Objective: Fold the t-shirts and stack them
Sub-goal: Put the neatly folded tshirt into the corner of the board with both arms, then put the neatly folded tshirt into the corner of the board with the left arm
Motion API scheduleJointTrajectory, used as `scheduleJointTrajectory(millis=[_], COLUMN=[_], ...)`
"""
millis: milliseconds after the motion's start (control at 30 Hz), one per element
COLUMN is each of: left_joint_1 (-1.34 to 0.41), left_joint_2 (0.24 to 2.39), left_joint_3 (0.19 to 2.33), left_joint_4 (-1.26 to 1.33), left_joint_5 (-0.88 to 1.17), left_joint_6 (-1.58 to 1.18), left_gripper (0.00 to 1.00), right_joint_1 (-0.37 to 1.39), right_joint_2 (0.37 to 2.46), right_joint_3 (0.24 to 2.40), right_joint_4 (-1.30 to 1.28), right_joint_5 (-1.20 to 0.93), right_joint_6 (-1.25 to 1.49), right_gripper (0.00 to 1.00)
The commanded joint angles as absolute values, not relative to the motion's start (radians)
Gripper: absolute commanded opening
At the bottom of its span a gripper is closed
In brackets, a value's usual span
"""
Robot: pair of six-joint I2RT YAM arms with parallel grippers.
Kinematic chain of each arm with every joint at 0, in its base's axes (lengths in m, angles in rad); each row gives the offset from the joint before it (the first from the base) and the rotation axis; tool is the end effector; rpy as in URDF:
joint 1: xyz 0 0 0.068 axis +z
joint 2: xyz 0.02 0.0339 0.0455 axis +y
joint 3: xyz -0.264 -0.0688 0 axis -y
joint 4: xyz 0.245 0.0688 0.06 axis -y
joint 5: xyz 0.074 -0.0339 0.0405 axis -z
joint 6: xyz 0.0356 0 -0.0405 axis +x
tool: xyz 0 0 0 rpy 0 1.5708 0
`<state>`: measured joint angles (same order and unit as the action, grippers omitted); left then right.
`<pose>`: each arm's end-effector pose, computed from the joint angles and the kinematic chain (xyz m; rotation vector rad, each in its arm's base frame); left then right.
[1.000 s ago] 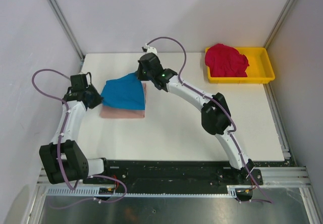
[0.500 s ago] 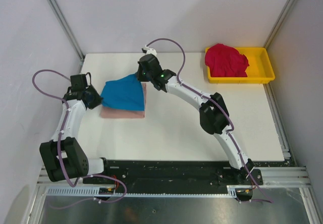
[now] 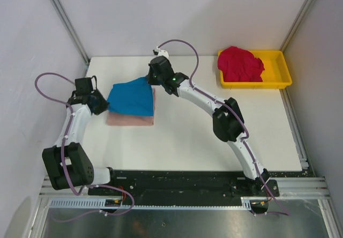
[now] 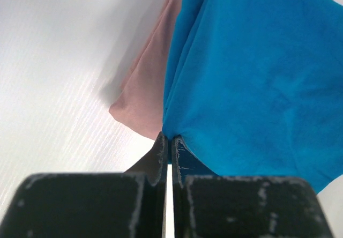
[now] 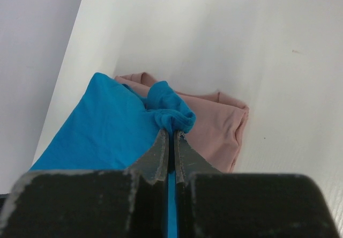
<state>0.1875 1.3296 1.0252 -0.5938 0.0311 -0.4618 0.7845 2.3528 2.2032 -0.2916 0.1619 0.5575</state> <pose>0.2723 0.0505 0.2680 -0.7767 2.3499 -0.1564 0.3975 0.3887 0.2770 -0.1288 2.0709 0.6847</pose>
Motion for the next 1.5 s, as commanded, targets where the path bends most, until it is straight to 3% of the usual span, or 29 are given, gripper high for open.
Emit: scheduleJointTrajectory(millis=[0,367,467,500,600,667,767,933,1200,1467], left_joint_1=[0.199,0.214,0.224,0.227,0.24,0.243,0.244,0.233,0.225,0.226], left_joint_2=[1.343,1.409,1.433,1.443,1.465,1.448,1.389,1.308,1.385,1.407], left_joint_3=[1.072,0.998,0.967,0.959,0.947,0.947,0.964,1.015,1.003,0.97], left_joint_4=[-0.582,-0.579,-0.575,-0.574,-0.572,-0.571,-0.571,-0.571,-0.553,-0.439], left_joint_5=[0.028,-0.026,-0.043,-0.047,-0.048,-0.047,-0.064,-0.07,-0.01,0.059], left_joint_6=[-0.452,-0.454,-0.455,-0.457,-0.465,-0.469,-0.469,-0.454,-0.456,-0.491], left_gripper=[0.0,0.0,0.0,0.03,0.39,0.48,0.58,0.58,0.43,0.39], right_joint_1=[0.771,0.768,0.753,0.748,0.724,0.703,0.661,0.624,0.679,0.728], right_joint_2=[2.296,2.299,2.304,2.315,2.345,2.346,2.351,2.328,2.245,2.251], right_joint_3=[2.225,2.147,2.111,2.12,2.152,2.161,2.218,2.233,2.044,2.004], right_joint_4=[-0.233,-0.252,-0.251,-0.269,-0.322,-0.341,-0.397,-0.468,-0.419,-0.421], right_joint_5=[0.187,0.178,0.156,0.149,0.134,0.119,0.077,0.05,0.021,0.039], right_joint_6=[0.559,0.601,0.617,0.622,0.627,0.628,0.632,0.638,0.655,0.654], right_gripper=[0.0,0.0,0.16,0.26,0.53,0.62,0.69,0.69,0.65,0.6])
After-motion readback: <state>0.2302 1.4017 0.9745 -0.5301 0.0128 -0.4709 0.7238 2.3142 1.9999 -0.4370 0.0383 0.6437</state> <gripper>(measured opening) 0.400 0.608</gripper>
